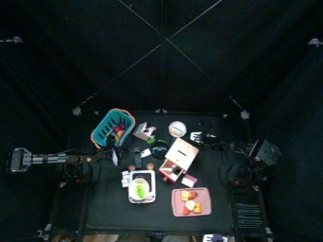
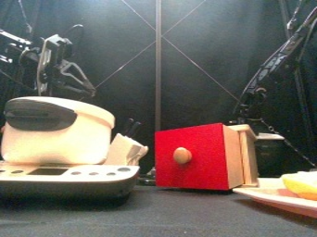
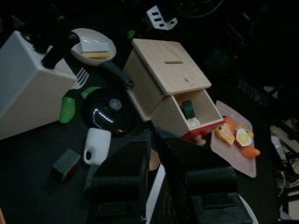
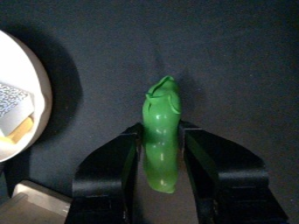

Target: Place pea in drawer

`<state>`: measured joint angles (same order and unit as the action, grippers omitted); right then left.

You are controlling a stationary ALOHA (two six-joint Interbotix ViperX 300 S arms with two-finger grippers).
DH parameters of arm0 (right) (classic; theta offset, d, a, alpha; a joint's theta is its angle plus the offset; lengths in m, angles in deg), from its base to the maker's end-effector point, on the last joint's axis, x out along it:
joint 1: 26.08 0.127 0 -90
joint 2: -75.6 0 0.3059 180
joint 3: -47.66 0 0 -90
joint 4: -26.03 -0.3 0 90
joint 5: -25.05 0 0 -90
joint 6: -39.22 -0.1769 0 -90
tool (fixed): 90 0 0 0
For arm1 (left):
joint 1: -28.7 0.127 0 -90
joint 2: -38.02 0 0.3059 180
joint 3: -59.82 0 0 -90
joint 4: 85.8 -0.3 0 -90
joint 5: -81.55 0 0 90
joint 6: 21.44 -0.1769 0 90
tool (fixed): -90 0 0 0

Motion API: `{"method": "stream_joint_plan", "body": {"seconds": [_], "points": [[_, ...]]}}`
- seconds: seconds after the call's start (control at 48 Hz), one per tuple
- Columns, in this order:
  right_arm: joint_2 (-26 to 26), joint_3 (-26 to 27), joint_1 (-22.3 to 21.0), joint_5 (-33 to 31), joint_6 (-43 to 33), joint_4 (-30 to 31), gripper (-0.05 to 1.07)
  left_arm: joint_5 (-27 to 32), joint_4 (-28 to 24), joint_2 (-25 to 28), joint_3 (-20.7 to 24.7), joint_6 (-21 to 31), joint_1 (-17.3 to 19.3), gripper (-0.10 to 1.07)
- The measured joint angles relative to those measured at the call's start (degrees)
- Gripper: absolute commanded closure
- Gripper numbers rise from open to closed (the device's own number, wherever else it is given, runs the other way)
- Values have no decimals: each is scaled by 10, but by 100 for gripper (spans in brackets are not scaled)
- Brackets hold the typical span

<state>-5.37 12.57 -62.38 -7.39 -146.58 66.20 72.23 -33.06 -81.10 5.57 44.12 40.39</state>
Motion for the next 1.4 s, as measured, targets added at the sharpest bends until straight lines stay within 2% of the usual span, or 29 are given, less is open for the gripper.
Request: {"method": "stream_joint_plan", "body": {"seconds": [0.167,0.375,0.583,0.729,0.875,1.104,1.396], "points": [[-7,5,4,-1,0,8,47,-1,0,0,0,0,0,40],[-40,22,25,-4,11,47,47,-1,-2,0,0,-2,0,40],[-89,39,54,-20,45,68,47,-6,-60,0,9,-4,0,40],[-129,41,82,-21,62,69,47,-7,-85,0,10,-3,0,40],[-167,41,133,-11,82,73,47,-7,-89,1,9,-3,1,40],[-207,44,223,70,85,91,47,-7,-89,1,5,-3,0,40],[-184,29,291,187,85,108,47,-7,-90,1,2,-3,0,40]]}}
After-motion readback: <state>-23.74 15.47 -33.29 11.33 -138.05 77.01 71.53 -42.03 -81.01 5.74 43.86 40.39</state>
